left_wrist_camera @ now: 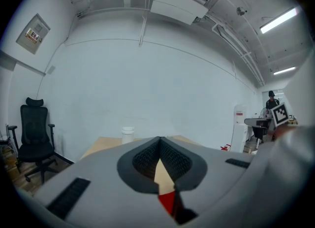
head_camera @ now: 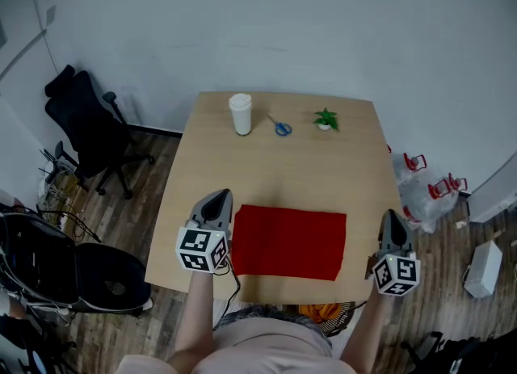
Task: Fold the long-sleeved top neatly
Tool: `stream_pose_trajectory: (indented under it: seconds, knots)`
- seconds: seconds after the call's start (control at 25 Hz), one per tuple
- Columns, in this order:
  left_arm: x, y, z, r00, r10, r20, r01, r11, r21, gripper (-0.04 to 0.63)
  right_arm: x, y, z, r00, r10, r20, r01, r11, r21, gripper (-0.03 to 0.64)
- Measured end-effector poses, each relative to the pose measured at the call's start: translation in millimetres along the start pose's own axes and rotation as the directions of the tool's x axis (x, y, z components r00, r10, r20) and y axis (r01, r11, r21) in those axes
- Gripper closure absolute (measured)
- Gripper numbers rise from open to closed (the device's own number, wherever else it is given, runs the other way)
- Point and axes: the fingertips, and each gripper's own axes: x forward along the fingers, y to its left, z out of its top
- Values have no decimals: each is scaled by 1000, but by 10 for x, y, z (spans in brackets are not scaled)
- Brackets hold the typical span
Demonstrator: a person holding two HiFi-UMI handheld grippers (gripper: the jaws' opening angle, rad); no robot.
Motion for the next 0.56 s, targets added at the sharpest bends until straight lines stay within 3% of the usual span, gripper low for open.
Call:
stream_pose_trajectory:
  seconds: [0.56]
  knots:
    - [-13,5,-36,1000,-1,-21,1,1000,-7,594,9,57,-53,1000,10,-27,-10,1000,-3,609]
